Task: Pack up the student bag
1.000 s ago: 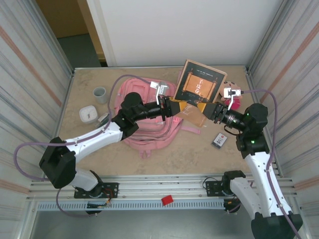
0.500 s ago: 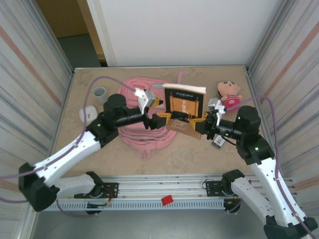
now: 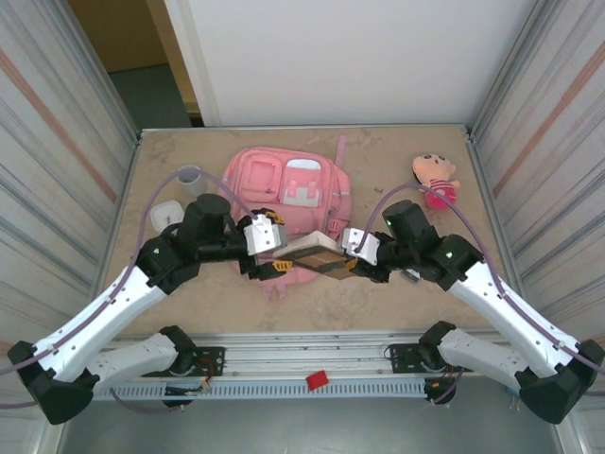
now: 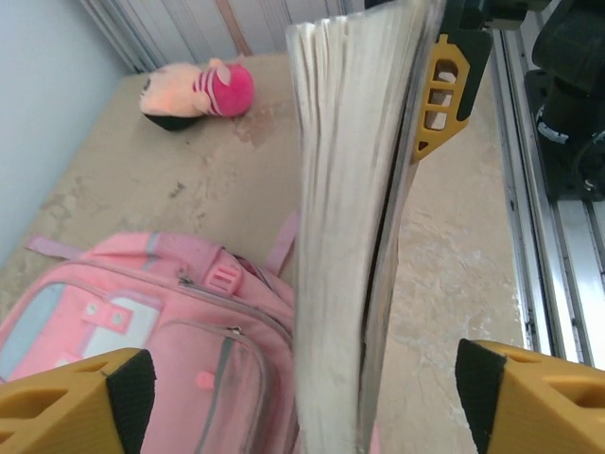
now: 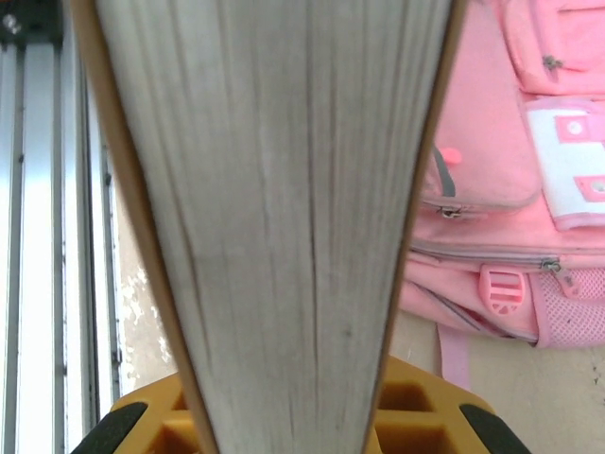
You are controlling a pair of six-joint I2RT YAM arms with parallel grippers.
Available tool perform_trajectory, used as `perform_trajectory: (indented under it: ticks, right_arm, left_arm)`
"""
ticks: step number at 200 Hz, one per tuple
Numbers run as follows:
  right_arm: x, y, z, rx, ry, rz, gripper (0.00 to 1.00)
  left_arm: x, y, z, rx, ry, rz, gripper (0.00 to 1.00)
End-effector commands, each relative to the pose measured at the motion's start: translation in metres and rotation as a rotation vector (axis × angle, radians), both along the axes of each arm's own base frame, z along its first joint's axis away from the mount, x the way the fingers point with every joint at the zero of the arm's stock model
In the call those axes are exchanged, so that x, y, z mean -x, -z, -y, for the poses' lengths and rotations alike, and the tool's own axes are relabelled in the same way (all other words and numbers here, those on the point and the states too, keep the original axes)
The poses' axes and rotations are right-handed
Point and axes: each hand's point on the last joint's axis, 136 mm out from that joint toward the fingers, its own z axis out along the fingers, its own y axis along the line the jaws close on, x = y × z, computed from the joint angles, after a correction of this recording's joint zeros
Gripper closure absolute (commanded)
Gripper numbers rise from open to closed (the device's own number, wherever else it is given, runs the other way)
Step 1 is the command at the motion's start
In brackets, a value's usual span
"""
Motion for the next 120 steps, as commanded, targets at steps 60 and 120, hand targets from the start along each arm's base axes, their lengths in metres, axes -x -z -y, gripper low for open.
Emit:
perform_trajectory:
  ticks: [60,120]
  right_arm:
    - [-0.008,-0.054,-0.021,-0.126,-0.089,0.145,0.91]
    - [-0.042,-0.094,0.024,-0.654,0.242,-0.055,0.27]
  left_arm:
    - [0.008,0.0,0.023,0.045,0.131,-0.065,0.86]
    - [0.006,-0.054,-0.003,0.431,0.176,-0.12,1.0]
